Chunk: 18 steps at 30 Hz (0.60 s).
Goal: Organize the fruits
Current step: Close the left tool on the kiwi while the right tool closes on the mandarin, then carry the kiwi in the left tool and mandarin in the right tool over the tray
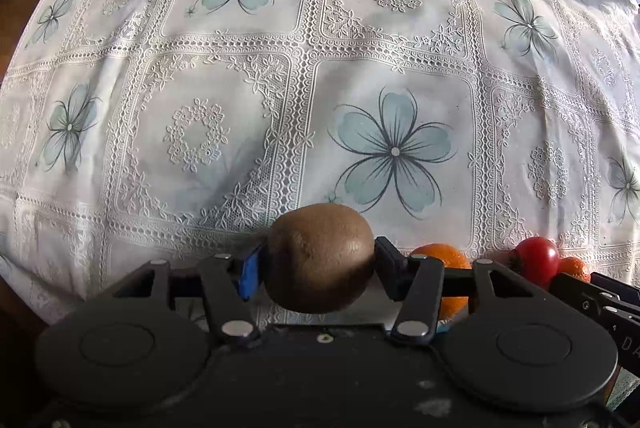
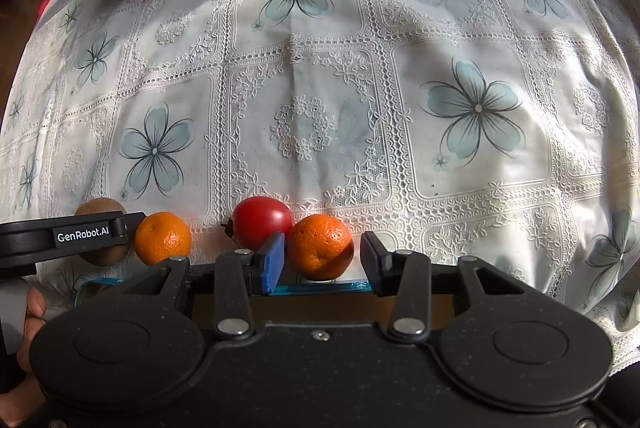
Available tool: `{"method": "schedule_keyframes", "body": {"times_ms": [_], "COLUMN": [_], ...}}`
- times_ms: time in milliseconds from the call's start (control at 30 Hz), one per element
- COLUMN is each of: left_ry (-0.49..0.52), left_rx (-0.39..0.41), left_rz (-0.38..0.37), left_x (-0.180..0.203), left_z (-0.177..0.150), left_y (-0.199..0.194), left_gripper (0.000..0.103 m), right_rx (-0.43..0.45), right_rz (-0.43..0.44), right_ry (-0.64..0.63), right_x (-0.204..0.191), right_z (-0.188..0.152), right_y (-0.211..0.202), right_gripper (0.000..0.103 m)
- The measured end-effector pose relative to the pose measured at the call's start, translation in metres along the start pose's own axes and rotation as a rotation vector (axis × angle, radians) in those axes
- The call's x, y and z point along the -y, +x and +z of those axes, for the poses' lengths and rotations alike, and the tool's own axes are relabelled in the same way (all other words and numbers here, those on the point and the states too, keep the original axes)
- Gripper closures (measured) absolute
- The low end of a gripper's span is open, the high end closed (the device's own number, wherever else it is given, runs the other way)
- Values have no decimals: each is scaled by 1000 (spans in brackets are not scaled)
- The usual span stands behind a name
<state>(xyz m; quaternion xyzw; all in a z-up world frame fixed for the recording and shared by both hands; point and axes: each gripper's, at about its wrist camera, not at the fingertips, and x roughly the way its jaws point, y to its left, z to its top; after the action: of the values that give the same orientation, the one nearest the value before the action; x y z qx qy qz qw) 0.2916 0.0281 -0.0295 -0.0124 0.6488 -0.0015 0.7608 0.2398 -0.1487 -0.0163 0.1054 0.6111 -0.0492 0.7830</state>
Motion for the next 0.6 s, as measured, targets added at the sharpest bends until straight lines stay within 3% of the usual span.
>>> {"method": "schedule_keyframes", "body": {"times_ms": [300,600], "left_ry": [-24,-26], "left_rx": [3,31], "left_rz": [-41,-45], "left_x": [-2,0], "left_z": [5,4], "left_y": [-3,-8], "left_gripper": [48,48], "right_rx": [-26,1], "right_rz": [34,-50], "right_ry": [27,-81], "right_x": [7,-10], "right_z": [2,-3], "right_y": [-1,2], "right_gripper": [51,52]}}
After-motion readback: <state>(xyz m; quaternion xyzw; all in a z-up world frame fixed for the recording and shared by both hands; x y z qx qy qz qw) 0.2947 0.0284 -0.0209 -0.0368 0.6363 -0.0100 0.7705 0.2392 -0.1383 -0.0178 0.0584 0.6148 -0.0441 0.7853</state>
